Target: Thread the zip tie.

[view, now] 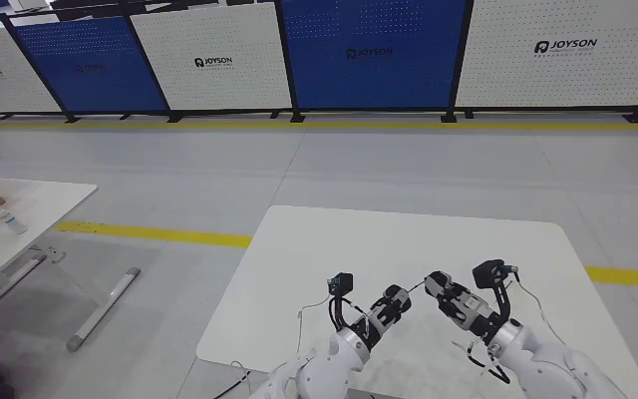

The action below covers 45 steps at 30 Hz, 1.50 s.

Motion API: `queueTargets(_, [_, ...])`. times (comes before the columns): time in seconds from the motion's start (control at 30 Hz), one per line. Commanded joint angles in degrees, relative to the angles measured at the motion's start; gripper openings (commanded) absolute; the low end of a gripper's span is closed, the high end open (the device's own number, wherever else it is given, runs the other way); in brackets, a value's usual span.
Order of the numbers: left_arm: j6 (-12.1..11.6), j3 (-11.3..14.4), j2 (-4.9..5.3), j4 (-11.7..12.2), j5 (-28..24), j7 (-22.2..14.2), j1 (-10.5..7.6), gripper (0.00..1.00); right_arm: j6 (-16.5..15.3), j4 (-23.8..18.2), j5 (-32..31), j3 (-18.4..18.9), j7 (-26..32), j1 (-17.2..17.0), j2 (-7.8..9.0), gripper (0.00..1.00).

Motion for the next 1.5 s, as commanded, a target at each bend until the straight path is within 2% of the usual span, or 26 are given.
queueTargets(0.0, [-0.36, -0.36, -0.05, -0.31, -1.64, 0.03, 0.1, 0.0, 0.0, -0.2, 0.14, -0.03, 0.1, 0.02, 0.07, 1.0])
queueTargets(0.13, [-1.92, -1.61, -0.13, -1.18, -6.34, -0.27, 0.44, 0.0, 0.0, -1.2, 0.53, 0.24, -0.21, -0.26, 0.38, 1.0])
queueTargets(0.27, [-2.44, -3.01, 0.2, -2.56, -9.75, -4.05, 1.03, 0.0, 0.0, -1.63, 1.85, 1.02, -1.96, -1.17, 0.87, 1.0])
queueTargets(0.6, [-2.28, -3.47, 0.31, -2.84, -9.79, -4.52, 1.13, 0.0, 0.08, -1.58, 2.52, 1.14, -2.09, -1.34, 0.95, 1.0])
queueTargets(0.77, [-2.55, -3.84, 0.33, -2.7, -9.95, -3.45, 1.35, 0.0, 0.0, -2.48, 1.75, 0.58, 0.66, -1.19, 1.47, 1.0])
queueTargets(1.0, [-2.94, -5.24, 0.55, -4.1, -11.08, -2.62, 2.48, 0.0, 0.0, -2.01, -1.96, 0.87, -5.41, -2.54, 3.86, 1.0])
queueTargets(1.13, [-3.04, -5.56, 0.63, -4.87, -10.96, -1.84, 3.08, 0.0, 0.0, 0.34, -5.96, -0.17, -9.69, -2.47, 5.22, 1.0])
queueTargets(1.37, [-3.04, -5.56, 0.63, -4.87, -10.96, -1.84, 3.08, 0.0, 0.23, 0.31, -6.19, -0.09, -9.91, -2.44, 5.2, 1.0])
queueTargets(1.47, [-3.47, -5.35, 0.62, -4.91, -11.04, -2.06, 3.03, 0.0, 0.0, 0.97, -8.92, -0.97, -10.7, -2.09, 4.89, 1.0])
